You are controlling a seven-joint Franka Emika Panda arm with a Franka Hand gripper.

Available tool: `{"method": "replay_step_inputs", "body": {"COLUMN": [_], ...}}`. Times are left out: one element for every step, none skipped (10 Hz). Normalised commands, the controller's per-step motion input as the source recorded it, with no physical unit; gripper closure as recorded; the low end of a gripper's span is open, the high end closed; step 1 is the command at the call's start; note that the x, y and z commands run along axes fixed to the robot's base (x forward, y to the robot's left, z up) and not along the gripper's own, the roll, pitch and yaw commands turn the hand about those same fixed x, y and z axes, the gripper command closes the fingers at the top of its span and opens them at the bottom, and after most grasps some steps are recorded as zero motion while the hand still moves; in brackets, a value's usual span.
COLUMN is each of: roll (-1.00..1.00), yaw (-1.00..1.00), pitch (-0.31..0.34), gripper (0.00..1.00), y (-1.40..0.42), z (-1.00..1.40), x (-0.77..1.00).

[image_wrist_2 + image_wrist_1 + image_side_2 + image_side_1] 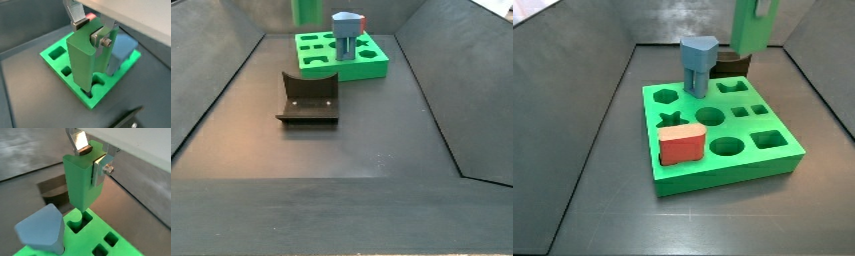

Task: Pick up the arch object. Move up. Place the arch object on the fixture. Regrasp the arch object. Move to above the board. Insert the arch object.
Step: Insert the arch object.

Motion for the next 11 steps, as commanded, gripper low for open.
{"method": "replay_step_inputs", "body": {"roll": [0.0,-0.09,-0.21,-0.25,0.0,0.04,0.02,0.01,-0.01,-0.14,-0.08], "yaw": [-0.89,-0.87,-0.69,-0.25,0.12,0.38,0.25,0.16,0.08,-0.01,-0.11], "pitch": [0.0,0.0,0.01,0.163,0.267,0.281,0.216,0.164,0.109,-0.219,-0.176], "gripper": [1.0,1.0,1.0,1.0,1.0,1.0,1.0,1.0,1.0,1.0,1.0], "y": [0.08,0.06,0.09,0.06,0.0,0.0,0.1,0.04,0.08,-0.04,-0.2], "z": [-0.59,-0.74,-0.62,-0.47,-0.39,-0.29,-0.19,-0.17,-0.22,-0.09,-0.05], "x": [0.28,0.27,0.12,0.0,0.0,0.0,-0.07,-0.17,-0.07,-0.24,-0.31]}}
